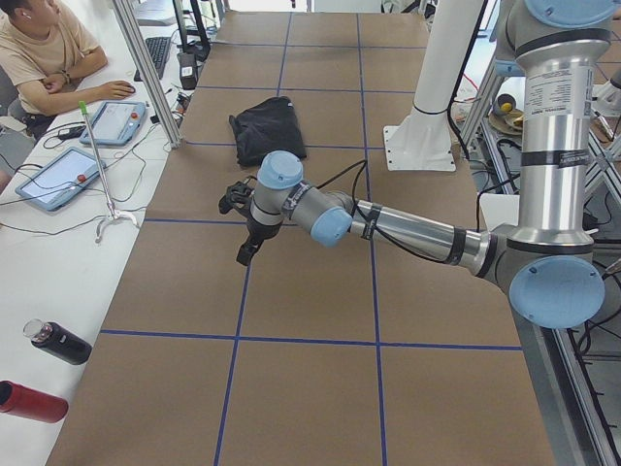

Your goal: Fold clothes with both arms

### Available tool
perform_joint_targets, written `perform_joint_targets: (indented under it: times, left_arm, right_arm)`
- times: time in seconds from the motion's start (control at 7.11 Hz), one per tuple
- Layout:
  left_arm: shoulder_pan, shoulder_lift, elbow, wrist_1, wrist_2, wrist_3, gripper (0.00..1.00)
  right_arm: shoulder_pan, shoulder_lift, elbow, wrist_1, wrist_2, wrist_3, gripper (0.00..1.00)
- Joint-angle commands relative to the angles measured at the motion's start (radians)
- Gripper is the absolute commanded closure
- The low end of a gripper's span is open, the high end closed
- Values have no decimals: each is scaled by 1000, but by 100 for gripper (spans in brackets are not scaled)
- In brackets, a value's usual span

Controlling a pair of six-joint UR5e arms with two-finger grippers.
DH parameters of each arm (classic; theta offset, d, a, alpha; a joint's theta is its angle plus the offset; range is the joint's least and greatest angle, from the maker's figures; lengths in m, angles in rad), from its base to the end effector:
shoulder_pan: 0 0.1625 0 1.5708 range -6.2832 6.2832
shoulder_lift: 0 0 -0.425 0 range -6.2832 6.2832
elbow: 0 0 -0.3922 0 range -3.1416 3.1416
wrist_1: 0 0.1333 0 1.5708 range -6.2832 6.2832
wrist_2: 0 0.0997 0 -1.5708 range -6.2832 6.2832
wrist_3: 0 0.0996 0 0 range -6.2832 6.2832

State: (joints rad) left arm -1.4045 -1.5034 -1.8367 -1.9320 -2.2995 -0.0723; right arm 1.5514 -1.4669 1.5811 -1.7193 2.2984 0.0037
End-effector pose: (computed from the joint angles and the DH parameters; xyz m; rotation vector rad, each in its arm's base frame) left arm 0.0134 -0.4843 0.5192 0.4471 0.7693 0.2916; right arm 0.0568 -0.5320 0.6183 -0.0412 -0.7271 -0.0025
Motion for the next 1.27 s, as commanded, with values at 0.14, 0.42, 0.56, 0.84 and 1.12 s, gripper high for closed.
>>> perform_joint_targets:
  times: [0.14,0.42,0.56,0.84,1.12]
  left_arm:
    - [-13,5,-16,5,-27,12,0]
    - [-13,20,-39,18,-69,9,0]
    - [-14,26,-39,13,-64,9,0]
    - [-16,45,-26,13,15,-20,0]
    - [-43,26,39,13,5,-23,0]
  right_arm:
    - [4,2,5,0,9,-4,0]
    - [3,-3,10,-2,12,8,0]
    - [4,-21,11,7,45,12,0]
    - [4,-45,68,10,58,13,0]
    - [-5,-59,80,12,49,12,0]
